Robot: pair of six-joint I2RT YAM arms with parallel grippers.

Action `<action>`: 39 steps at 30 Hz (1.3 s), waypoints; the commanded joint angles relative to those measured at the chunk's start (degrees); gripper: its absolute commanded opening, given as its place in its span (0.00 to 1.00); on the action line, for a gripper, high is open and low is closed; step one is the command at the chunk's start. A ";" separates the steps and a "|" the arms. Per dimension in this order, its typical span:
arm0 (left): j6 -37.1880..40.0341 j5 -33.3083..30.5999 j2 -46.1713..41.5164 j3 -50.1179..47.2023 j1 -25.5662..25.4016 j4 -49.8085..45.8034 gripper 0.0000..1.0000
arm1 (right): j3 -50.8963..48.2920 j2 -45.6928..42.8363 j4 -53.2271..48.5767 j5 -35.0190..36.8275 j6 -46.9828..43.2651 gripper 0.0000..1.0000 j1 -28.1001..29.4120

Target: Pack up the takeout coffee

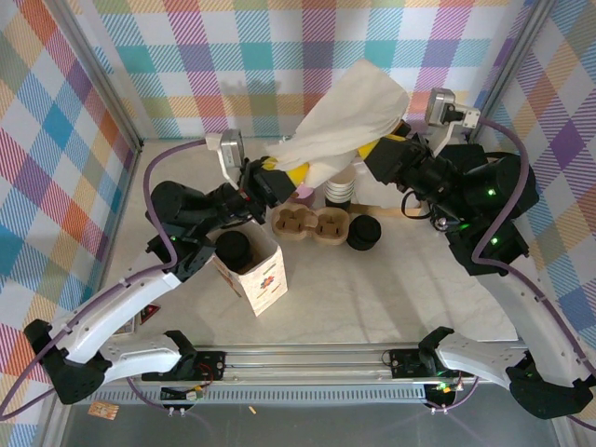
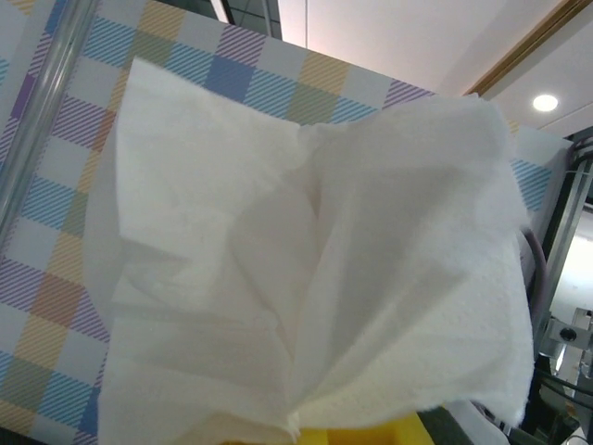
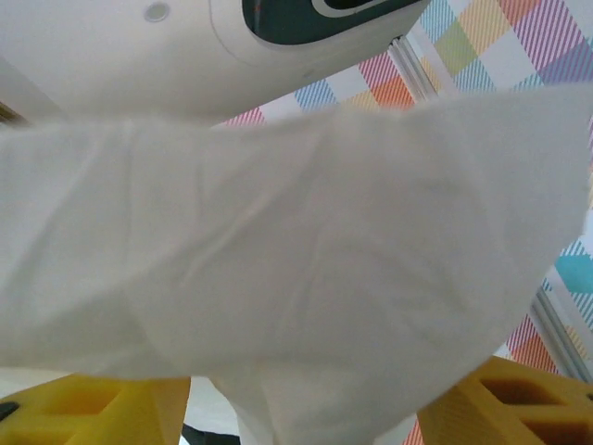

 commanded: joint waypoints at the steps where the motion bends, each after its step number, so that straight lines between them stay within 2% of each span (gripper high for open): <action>1: 0.06 0.56 -2.53 -1.78 0.81 -0.31 0.00 | 2.58 -0.03 0.35 -0.70 -1.66 0.61 -0.08; 5: -1.53 0.69 -3.81 -3.55 1.21 0.57 0.00 | 4.24 0.55 -0.66 -1.99 -2.07 0.54 -0.26; 10: -3.29 1.43 -4.70 -4.88 1.63 1.23 0.00 | 6.49 1.84 -1.73 -3.94 -2.36 0.30 -0.35; 17: -4.07 -0.66 -7.29 -7.61 2.83 1.64 0.00 | 9.05 3.34 -2.76 -4.79 -3.08 0.00 -0.35; 22: -2.89 -3.03 -9.87 -9.40 3.33 -1.42 0.00 | 13.88 6.41 -6.34 -7.01 -5.56 0.00 -0.35; 23: -2.24 -4.76 -11.06 -9.78 3.29 -3.10 0.16 | 14.96 7.16 -6.55 -8.24 -6.36 0.00 -0.37; 24: -1.42 -7.42 -12.56 -10.18 3.27 -5.68 0.39 | 16.09 8.13 -6.70 -9.72 -7.49 0.00 -0.35; 26: 1.00 -13.06 -16.13 -11.24 3.37 -11.22 0.77 | 17.84 9.64 -6.40 -13.25 -10.56 0.00 -0.36; 27: 2.77 -16.72 -18.49 -11.84 3.34 -14.87 0.84 | 18.36 10.42 -5.44 -15.80 -12.56 0.00 -0.33; 28: 4.01 -20.13 -20.64 -12.28 3.39 -18.08 0.88 | 18.63 11.04 -4.15 -17.84 -14.46 0.00 -0.35; 30: 7.02 -27.79 -25.54 -13.30 3.38 -24.55 0.88 | 19.50 13.07 -2.25 -21.65 -18.00 0.00 -0.35; 34: 11.31 -41.01 -34.07 -12.68 3.34 -38.91 0.86 | 25.89 19.26 -6.28 -30.28 -24.27 0.00 -0.35; 36: 13.63 -45.11 -37.15 -10.91 3.34 -45.40 0.86 | 30.61 23.04 -10.32 -35.59 -26.95 0.00 -0.30; 39: 16.62 -47.38 -39.25 -7.36 3.34 -53.69 0.85 | 35.94 28.58 -15.25 -42.95 -28.69 0.00 -0.27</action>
